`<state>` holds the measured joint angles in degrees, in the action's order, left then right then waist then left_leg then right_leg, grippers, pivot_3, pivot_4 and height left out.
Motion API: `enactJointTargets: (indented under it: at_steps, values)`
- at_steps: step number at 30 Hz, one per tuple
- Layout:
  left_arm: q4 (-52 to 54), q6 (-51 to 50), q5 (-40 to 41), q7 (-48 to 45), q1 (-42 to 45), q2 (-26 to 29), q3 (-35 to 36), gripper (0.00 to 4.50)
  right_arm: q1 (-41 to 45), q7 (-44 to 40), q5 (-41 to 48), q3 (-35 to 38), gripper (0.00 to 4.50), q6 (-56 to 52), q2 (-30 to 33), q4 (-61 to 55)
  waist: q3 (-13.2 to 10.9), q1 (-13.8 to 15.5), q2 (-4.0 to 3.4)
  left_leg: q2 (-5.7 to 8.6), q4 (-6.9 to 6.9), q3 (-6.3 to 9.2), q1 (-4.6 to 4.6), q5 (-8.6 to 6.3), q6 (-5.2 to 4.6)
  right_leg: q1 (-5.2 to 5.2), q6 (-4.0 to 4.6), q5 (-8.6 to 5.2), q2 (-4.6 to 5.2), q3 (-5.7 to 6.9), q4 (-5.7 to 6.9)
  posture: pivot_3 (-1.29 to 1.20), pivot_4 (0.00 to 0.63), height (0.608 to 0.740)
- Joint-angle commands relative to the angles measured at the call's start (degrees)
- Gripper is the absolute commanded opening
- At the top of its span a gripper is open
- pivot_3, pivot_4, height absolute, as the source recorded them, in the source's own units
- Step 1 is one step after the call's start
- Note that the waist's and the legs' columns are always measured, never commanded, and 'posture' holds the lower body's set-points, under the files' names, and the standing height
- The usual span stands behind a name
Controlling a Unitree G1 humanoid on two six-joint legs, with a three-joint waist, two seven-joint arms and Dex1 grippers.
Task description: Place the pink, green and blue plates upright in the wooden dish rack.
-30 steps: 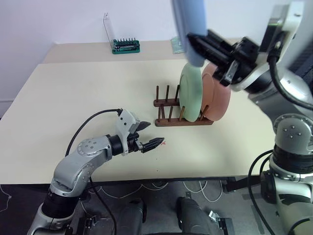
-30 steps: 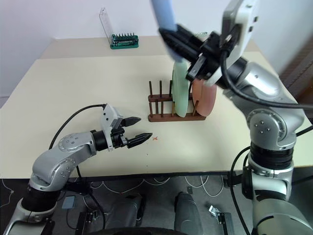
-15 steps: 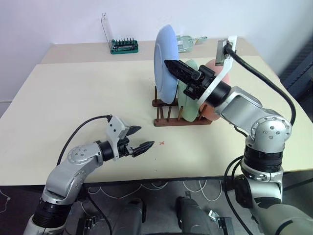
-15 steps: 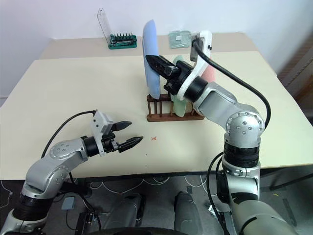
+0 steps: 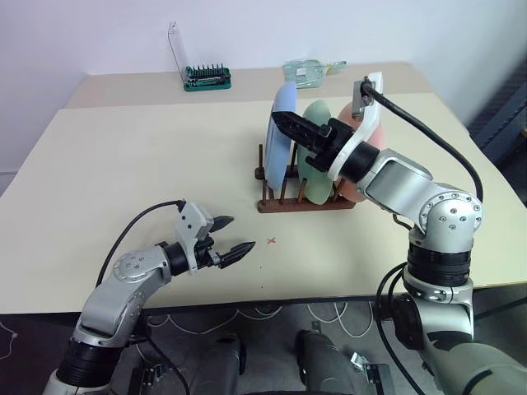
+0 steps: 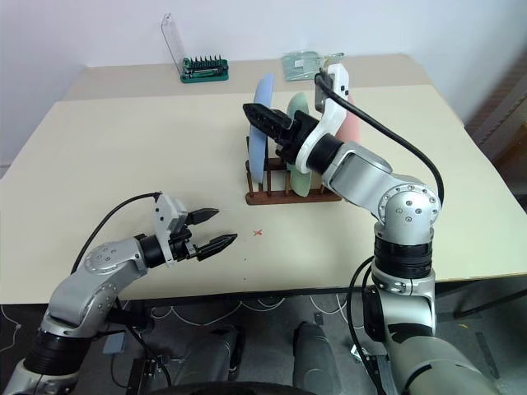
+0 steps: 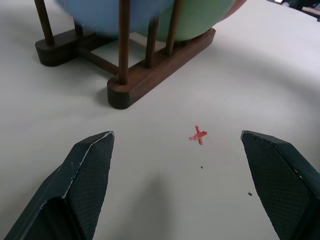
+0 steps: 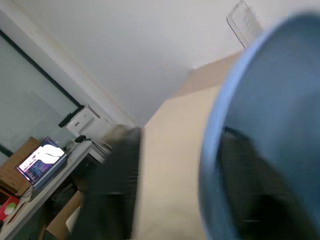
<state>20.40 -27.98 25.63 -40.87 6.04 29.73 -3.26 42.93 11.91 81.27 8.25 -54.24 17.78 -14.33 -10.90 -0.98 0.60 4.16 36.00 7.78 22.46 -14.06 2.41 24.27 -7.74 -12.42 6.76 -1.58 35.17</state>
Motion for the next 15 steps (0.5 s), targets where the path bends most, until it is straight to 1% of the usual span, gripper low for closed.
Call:
enactJointTargets:
  at_steps: [1,3,5,8,11,12,14,15]
  values:
    - [0.7,1.5,-0.3,-0.4,-0.3,-0.2,0.2,4.18,1.5,-0.6,0.0,0.6,4.46,0.8,0.3,-1.9,0.0,0.0,0.0,0.0,0.0,0.0,0.0,0.0,0.0,0.0,0.0,0.0,0.0,0.0,0.0,0.0,0.15,0.74]
    - [0.5,1.7,-0.5,-0.5,-0.3,-0.3,0.1,4.18,2.1,-2.6,-2.5,0.2,4.46,1.5,1.4,-2.8,0.0,0.0,0.0,0.0,0.0,0.0,0.0,0.0,0.0,0.0,0.0,0.0,0.0,0.0,0.0,0.0,0.15,0.74]
    - [0.6,1.6,-0.6,-0.6,-0.4,-0.4,0.1,4.18,3.1,-7.0,-7.1,-0.8,4.46,2.5,3.9,-4.7,0.0,0.0,-0.01,0.0,0.0,-0.01,0.0,0.0,0.0,0.0,0.0,0.0,0.0,0.0,0.0,0.0,0.15,0.74]
    - [0.9,1.4,-0.7,-0.6,-0.5,-0.4,0.1,4.18,4.0,-15.1,-13.9,-3.2,4.46,3.3,9.5,-8.1,0.0,0.0,-0.01,0.01,0.0,-0.02,0.01,0.0,-0.01,0.0,-0.01,0.0,0.0,0.0,-0.02,0.0,0.15,0.74]
    - [1.3,1.2,-0.7,-0.4,-0.6,-0.4,0.2,4.18,3.3,-26.6,-25.4,-6.5,4.46,9.0,18.2,-12.7,0.0,0.1,0.0,0.0,0.0,-0.03,0.01,-0.01,-0.01,-0.01,-0.01,-0.01,0.0,0.02,-0.04,0.0,0.15,0.74]
    - [1.4,1.1,-0.7,-0.3,-0.6,-0.5,0.2,4.18,2.9,-29.2,-28.0,-7.0,4.46,10.6,20.1,-13.5,0.0,0.2,0.0,0.0,0.01,-0.04,0.03,-0.01,-0.01,-0.01,-0.02,-0.01,0.0,0.02,-0.06,0.0,0.15,0.74]
    - [1.1,1.4,-1.1,0.4,-0.6,-0.4,1.1,4.18,0.7,-34.2,-29.8,-4.3,4.46,13.8,23.0,-14.2,0.0,0.2,0.05,0.0,0.02,-0.06,0.03,-0.01,-0.01,-0.02,-0.03,-0.02,0.0,0.03,-0.09,0.0,0.15,0.74]
    - [0.8,1.4,-1.2,0.9,-0.6,-0.4,1.8,4.18,-0.6,-36.0,-29.2,-2.0,4.46,14.7,23.7,-13.9,0.0,0.2,0.06,-0.01,0.02,-0.05,0.03,-0.01,-0.02,-0.03,-0.03,-0.02,0.0,0.03,-0.09,0.0,0.15,0.74]
